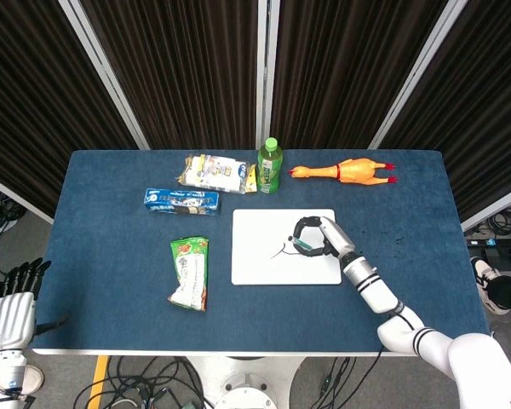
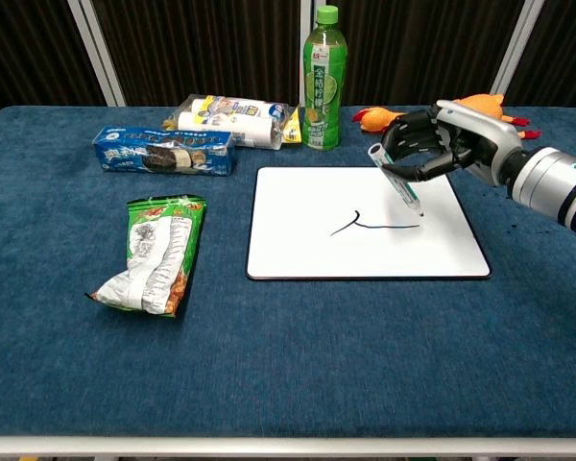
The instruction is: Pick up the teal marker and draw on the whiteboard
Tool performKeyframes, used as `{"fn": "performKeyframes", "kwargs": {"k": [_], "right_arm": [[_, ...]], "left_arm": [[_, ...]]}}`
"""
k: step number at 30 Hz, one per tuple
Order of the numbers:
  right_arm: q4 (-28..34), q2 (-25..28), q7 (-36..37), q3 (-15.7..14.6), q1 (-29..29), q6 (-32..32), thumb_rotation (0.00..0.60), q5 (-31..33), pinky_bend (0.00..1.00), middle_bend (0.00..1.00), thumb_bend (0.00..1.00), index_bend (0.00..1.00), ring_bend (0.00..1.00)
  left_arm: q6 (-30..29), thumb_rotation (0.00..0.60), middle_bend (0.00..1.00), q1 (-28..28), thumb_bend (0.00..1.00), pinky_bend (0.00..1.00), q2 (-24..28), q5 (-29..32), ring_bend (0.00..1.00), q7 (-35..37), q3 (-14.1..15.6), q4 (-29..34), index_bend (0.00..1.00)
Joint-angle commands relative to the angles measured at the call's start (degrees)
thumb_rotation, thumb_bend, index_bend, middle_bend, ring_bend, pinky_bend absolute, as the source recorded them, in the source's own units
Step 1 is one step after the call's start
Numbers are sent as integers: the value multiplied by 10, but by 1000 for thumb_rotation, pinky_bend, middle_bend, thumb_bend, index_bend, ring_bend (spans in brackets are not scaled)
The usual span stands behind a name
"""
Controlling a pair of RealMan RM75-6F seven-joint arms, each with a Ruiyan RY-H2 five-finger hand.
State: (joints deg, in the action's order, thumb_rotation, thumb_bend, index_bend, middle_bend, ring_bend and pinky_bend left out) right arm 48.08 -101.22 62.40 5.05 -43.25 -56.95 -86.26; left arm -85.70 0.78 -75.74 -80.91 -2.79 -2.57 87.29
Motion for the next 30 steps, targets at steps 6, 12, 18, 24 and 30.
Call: {"fn": "performKeyframes", "kwargs": {"k": [6, 12, 18, 24, 30], "right_arm": [[25, -13, -18, 20, -21, 21, 600, 10, 212, 576, 708, 618, 349], [-25, -56, -7, 21, -41, 44, 600, 8, 212, 576, 707, 618, 349], [-54, -78, 9, 19, -51, 45, 600, 0, 212, 576, 706, 618, 349], [-76, -90, 19, 14, -59, 49, 600, -6, 212, 576, 704, 618, 349], [-98, -101, 31, 12, -69, 53, 600, -10, 211, 576, 704, 618, 349]], "left_arm": [[-2, 600, 44, -2, 61, 0, 4, 2, 0, -3, 0, 5, 98], [-1, 600, 44, -3, 62, 0, 6, 5, 0, -4, -2, 7, 98], [0, 600, 44, -3, 61, 0, 8, 8, 0, -5, -2, 7, 98], [0, 600, 44, -4, 61, 0, 9, 10, 0, -5, -3, 8, 98], [0, 600, 44, -5, 61, 0, 11, 10, 0, -7, -3, 12, 98]]}}
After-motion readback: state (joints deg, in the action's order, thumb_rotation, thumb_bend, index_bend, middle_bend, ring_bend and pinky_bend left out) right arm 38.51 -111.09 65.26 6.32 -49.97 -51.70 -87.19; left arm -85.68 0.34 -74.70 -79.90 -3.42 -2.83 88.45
